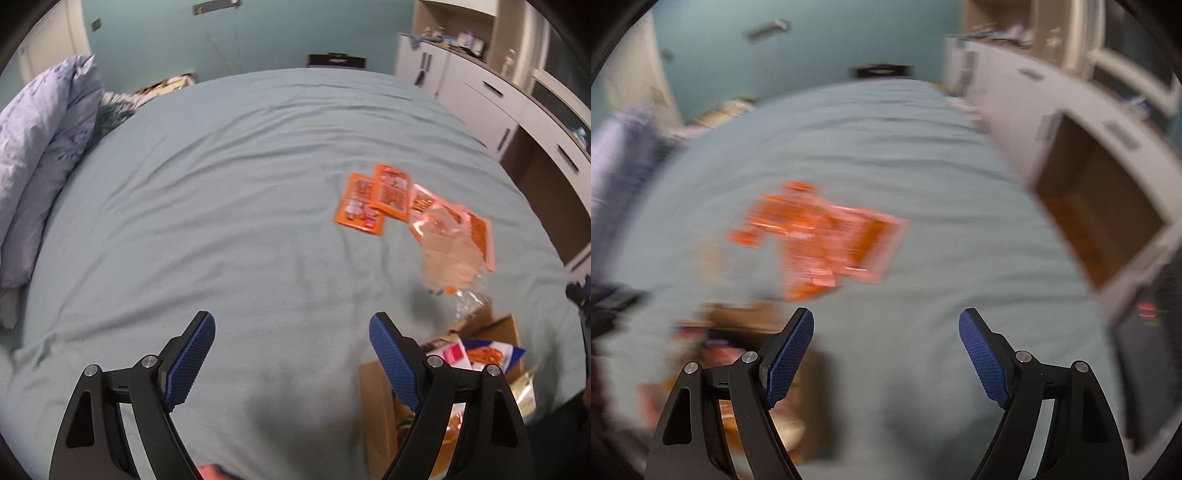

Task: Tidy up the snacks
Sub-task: 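Move both tools back over the remaining sausage packs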

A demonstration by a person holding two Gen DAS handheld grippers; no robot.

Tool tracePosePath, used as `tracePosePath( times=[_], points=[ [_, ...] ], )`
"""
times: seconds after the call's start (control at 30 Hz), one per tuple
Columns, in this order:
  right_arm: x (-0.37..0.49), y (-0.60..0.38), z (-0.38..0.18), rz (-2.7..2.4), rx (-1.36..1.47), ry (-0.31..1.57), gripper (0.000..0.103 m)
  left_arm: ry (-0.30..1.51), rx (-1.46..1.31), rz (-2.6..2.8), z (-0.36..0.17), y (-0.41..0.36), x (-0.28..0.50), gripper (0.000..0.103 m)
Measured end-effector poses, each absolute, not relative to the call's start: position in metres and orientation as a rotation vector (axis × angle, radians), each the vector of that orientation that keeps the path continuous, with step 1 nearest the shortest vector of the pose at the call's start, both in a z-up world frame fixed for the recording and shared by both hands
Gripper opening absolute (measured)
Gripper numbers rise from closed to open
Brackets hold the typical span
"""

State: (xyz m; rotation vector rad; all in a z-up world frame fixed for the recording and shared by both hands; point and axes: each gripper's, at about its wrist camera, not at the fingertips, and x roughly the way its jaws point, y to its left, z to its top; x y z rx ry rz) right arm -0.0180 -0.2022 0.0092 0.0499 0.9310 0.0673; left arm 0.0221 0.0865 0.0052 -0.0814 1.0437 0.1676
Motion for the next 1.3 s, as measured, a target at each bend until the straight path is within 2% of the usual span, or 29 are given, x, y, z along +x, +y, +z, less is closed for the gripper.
tracePosePath(
  times=[0.4, 0.8, 1.3],
  points=[
    [0.017, -0.2, -0.004, 0.159, 0.13, 1.032, 0.081, 1.053, -0.057, 0.216, -0.007, 0.094, 0.055, 0.087],
    [0.113, -0.18, -0.025, 0.327, 0.22, 1.128, 0.081, 1.131, -0.064, 0.242, -0.044, 0.115, 0.098, 0.087],
    [0.152, -0.073, -0.059, 0.513, -0.207, 1.07, 0.081, 1.108, 0.093, 0.018, -0.087, 0.067, 0.173, 0.087]
  ],
)
